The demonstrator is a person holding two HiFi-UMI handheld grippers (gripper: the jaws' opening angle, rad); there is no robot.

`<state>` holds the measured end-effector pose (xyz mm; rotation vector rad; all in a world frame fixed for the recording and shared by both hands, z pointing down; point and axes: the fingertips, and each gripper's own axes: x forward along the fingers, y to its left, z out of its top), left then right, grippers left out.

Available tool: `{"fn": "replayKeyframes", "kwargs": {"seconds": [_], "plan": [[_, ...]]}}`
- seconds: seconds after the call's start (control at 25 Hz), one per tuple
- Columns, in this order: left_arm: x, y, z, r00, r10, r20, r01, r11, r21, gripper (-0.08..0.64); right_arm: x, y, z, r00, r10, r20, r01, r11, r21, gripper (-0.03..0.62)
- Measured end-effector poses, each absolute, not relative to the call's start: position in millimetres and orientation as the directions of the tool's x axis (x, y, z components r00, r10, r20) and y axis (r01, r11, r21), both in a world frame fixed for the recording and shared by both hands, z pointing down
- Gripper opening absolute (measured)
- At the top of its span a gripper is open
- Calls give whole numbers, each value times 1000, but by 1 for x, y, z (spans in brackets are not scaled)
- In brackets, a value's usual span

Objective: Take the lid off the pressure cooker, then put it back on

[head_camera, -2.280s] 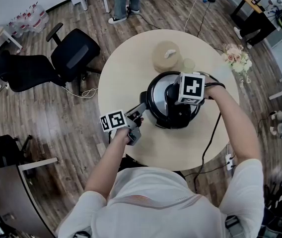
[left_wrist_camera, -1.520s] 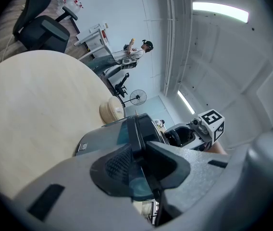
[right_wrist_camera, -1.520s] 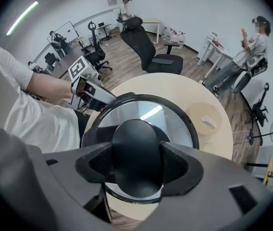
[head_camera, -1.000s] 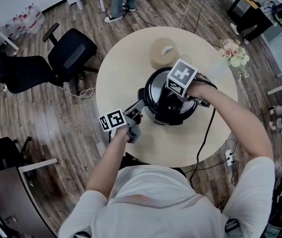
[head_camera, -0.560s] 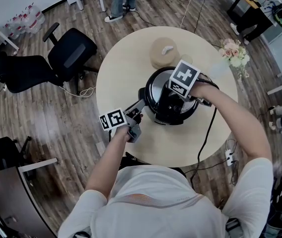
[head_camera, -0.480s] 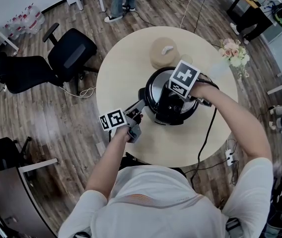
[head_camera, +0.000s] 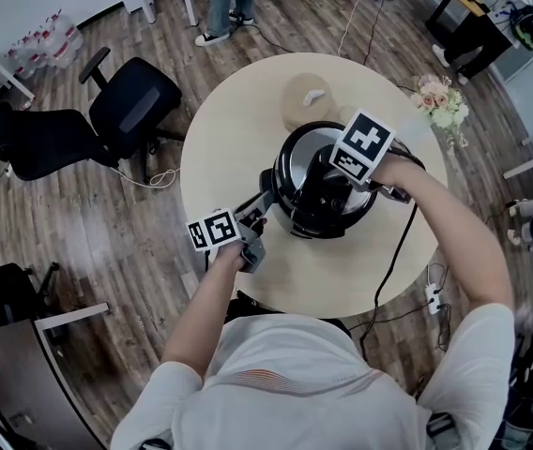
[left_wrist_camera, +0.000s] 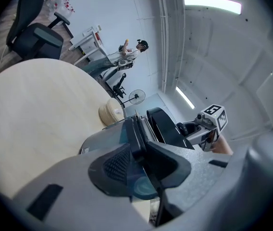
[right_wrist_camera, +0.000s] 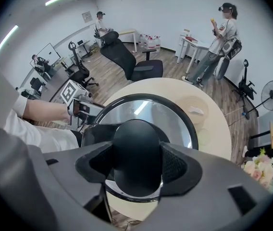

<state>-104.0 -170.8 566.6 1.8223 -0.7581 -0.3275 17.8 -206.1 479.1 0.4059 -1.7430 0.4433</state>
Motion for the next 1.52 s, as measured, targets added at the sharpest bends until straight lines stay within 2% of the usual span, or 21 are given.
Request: {"fn": "replayKeyframes", "kwargs": {"seconds": [0.16, 0.28, 0.48, 0.64, 1.2, 1.32, 1.48, 1.52], "plan": [[-106, -169, 561, 753, -639, 159, -406, -260, 876, 118, 23, -206, 466, -244, -65, 968, -509, 858, -71, 284], [-116, -167, 555, 715, -672, 196, -499, -293, 815, 173, 26, -205, 453, -279, -101, 955, -521, 852, -62, 282], [-135, -166, 527, 615, -749, 246, -690, -360, 628, 181, 32, -204, 431, -316, -179, 932, -523, 852, -14, 284], [-140, -167, 491, 556, -796, 238, -790, -418, 448, 181, 38, -202, 411, -359, -244, 901, -546, 838, 9, 284], [-98, -148, 365, 571, -817, 79, -818, -558, 141, 177, 84, -171, 360, -395, -407, 824, -618, 781, 89, 284], [-85, -148, 347, 593, -804, 46, -803, -587, 104, 125, 106, -165, 359, -383, -432, 817, -659, 747, 86, 284], [-55, -144, 334, 645, -764, 16, -763, -642, 75, 101, 141, -151, 361, -347, -467, 813, -714, 694, 94, 284], [-48, -143, 332, 657, -754, 12, -753, -655, 70, 72, 149, -146, 362, -337, -473, 814, -727, 681, 95, 284]]}}
